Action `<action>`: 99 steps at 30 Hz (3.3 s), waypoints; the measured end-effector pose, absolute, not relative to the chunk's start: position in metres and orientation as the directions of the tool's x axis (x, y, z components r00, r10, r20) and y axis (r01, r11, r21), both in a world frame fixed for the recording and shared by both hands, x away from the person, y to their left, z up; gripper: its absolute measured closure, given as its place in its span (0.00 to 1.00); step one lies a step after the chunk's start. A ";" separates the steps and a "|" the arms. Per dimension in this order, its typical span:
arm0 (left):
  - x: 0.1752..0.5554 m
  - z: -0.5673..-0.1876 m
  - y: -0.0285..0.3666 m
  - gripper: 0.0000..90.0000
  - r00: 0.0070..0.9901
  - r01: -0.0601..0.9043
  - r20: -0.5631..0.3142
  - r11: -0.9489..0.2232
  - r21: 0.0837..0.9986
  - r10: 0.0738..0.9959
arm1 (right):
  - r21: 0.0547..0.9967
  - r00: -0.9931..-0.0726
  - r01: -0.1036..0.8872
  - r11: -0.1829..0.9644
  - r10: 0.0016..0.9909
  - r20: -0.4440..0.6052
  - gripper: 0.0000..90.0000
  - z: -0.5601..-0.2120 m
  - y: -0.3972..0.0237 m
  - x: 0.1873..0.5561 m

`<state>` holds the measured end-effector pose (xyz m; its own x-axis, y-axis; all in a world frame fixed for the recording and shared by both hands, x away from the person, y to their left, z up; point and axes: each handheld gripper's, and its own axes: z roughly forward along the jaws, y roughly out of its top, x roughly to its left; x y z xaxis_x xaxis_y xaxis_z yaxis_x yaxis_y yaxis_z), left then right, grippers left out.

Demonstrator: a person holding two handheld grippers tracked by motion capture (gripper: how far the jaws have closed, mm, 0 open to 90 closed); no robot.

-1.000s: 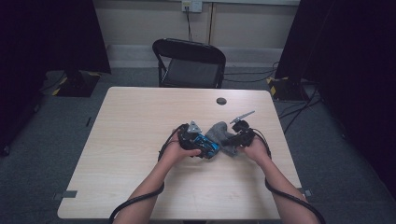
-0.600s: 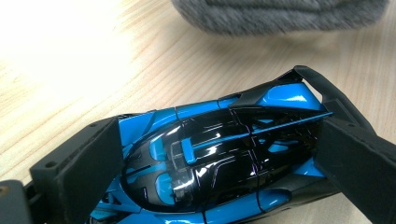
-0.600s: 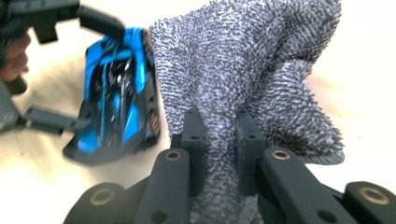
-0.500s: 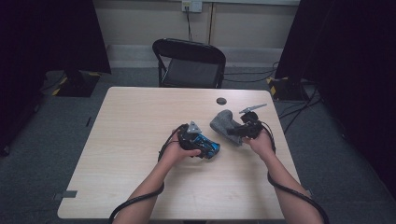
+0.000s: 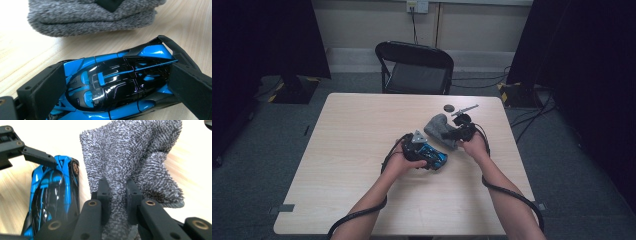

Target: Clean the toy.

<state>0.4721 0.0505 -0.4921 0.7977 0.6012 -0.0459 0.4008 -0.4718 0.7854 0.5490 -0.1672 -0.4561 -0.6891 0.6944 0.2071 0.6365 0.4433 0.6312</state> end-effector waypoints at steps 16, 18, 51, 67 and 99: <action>0.471 -0.493 0.051 0.02 0.796 0.399 -0.045 -0.467 0.789 0.604 | 0.613 -0.711 0.624 0.485 0.678 0.189 0.86 -0.471 -0.139 0.558; 0.471 -0.493 0.051 0.02 0.795 0.399 -0.045 -0.465 0.790 0.605 | 0.616 -0.712 0.625 0.480 0.673 0.198 0.85 -0.473 -0.136 0.559; 0.471 -0.493 0.051 0.02 0.794 0.403 -0.046 -0.468 0.787 0.606 | 0.603 -0.771 0.587 0.540 0.601 0.213 0.86 -0.481 -0.130 0.553; 0.471 -0.492 0.051 0.02 0.794 0.403 -0.044 -0.471 0.785 0.606 | 0.596 -0.786 0.580 0.556 0.573 0.231 0.86 -0.480 -0.151 0.543; 0.471 -0.490 0.050 0.02 0.787 0.418 -0.043 -0.482 0.770 0.615 | 0.606 -0.756 0.613 0.506 0.600 0.263 0.86 -0.478 -0.205 0.499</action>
